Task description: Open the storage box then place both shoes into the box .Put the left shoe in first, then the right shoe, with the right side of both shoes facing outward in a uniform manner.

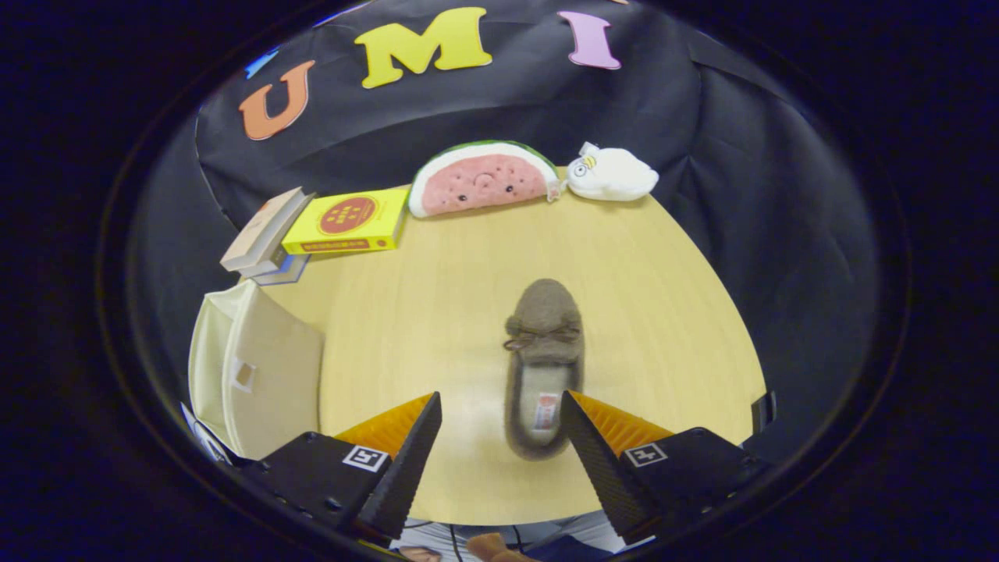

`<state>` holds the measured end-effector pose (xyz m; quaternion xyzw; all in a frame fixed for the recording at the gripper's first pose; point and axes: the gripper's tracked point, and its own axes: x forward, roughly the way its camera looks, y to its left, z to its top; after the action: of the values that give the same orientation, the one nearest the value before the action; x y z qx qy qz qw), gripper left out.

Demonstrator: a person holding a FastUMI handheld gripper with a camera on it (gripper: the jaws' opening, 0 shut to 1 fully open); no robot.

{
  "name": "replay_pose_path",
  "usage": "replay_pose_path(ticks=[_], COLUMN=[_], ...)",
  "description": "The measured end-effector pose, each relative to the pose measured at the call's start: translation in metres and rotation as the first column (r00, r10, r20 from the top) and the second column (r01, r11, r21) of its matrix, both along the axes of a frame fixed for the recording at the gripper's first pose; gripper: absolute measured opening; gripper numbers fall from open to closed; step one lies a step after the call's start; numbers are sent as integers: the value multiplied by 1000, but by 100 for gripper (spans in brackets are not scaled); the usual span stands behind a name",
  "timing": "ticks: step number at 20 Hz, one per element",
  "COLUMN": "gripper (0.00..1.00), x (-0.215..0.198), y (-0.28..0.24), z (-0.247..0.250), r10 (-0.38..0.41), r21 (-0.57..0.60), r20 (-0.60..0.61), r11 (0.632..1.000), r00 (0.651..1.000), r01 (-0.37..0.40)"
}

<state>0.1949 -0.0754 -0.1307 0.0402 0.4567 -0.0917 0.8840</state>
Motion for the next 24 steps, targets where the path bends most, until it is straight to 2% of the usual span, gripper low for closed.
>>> replay_pose_path(ticks=[4, 8, 11, 14, 17, 19, 24], gripper=[94, 89, 83, 52, 21, 4, 1], x=[6, 19, 27, 33, 38, 38, 31], y=[-48, -82, -86, -74, -66, -66, -61], z=[-37, -62, -70, -80, -87, -88, -78], r10=[-66, -124, -118, -63, -69, -66, -105], r21=[-9, -65, -48, 10, 58, 39, 60], r20=[-69, -96, -98, -115, -119, -115, -110], r11=[998, 991, 992, 998, 995, 997, 992], r00=[995, 988, 988, 991, 990, 991, 988], r01=[66, 119, 113, 65, 77, 71, 112])
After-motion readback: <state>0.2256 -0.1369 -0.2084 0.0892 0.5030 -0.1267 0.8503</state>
